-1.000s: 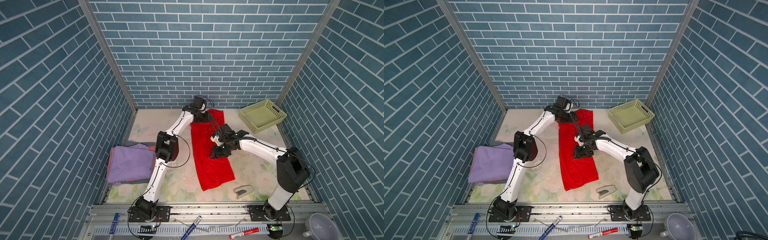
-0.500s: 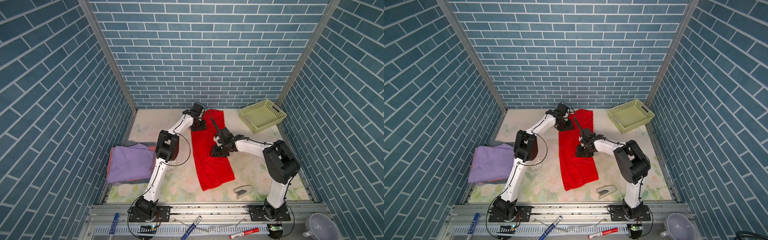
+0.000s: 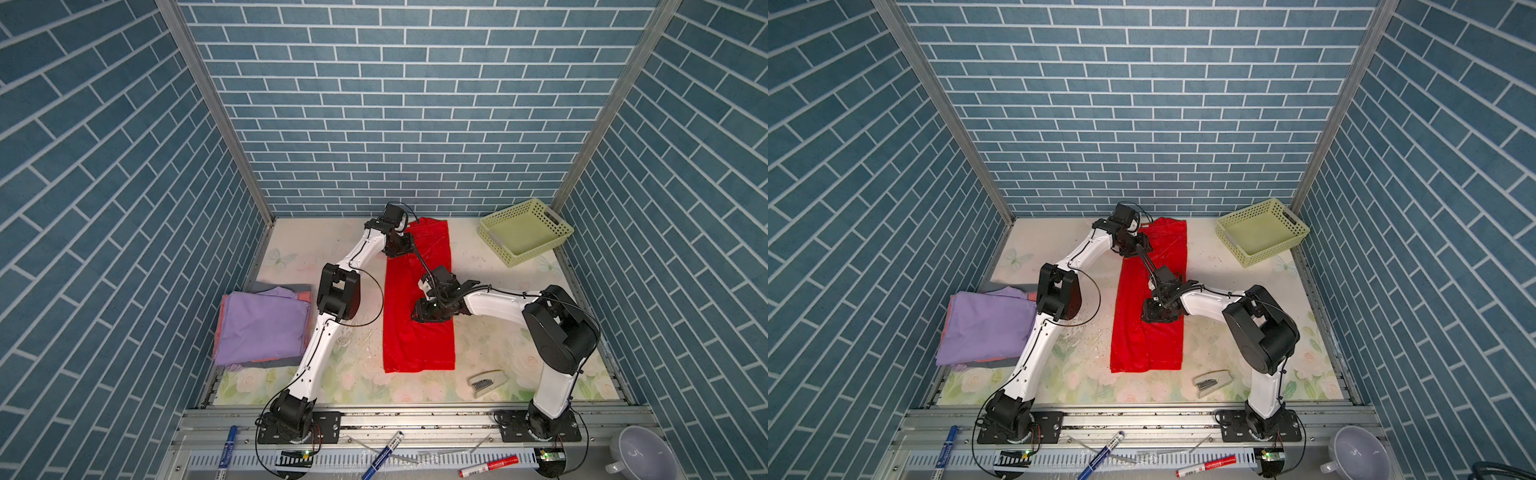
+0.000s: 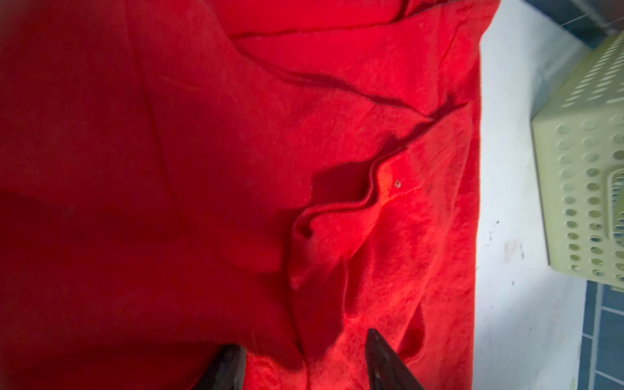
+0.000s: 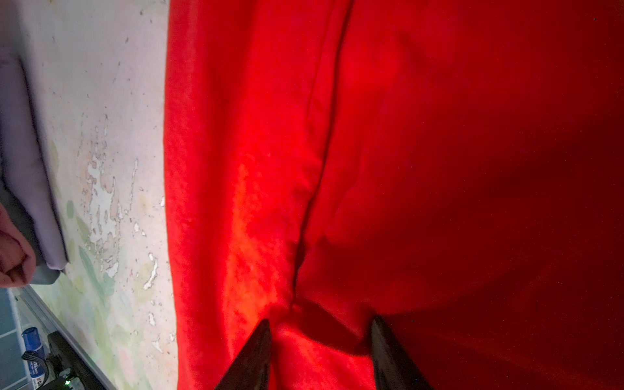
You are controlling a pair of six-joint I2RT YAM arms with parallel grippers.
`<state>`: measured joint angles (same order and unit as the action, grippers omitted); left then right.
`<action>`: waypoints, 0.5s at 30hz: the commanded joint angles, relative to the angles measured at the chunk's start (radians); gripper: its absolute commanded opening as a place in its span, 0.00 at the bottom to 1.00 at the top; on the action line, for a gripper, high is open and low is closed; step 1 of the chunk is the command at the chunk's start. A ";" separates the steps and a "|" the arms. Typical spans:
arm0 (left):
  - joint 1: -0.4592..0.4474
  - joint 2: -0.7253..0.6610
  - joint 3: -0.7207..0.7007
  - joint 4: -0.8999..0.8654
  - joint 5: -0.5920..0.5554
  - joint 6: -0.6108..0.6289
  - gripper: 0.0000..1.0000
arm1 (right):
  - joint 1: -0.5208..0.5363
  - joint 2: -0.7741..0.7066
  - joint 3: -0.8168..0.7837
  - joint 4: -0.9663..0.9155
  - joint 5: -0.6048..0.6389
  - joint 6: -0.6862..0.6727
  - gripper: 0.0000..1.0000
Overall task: Fold and stack t-shirts
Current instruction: Rotate the T-shirt at the center of the table.
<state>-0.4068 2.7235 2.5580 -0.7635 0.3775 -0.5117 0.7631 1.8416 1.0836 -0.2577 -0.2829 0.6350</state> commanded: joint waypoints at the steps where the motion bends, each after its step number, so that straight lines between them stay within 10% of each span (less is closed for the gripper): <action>1: 0.010 0.051 -0.011 -0.027 -0.024 -0.013 0.57 | 0.026 0.022 -0.070 -0.197 0.040 0.057 0.48; 15: -0.030 -0.518 -0.597 0.035 -0.098 0.056 0.57 | 0.009 -0.323 -0.122 -0.356 0.103 -0.136 0.52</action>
<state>-0.4118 2.3672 2.0590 -0.7364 0.2924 -0.4751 0.7792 1.6226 0.9779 -0.5171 -0.2031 0.5587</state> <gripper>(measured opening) 0.564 0.518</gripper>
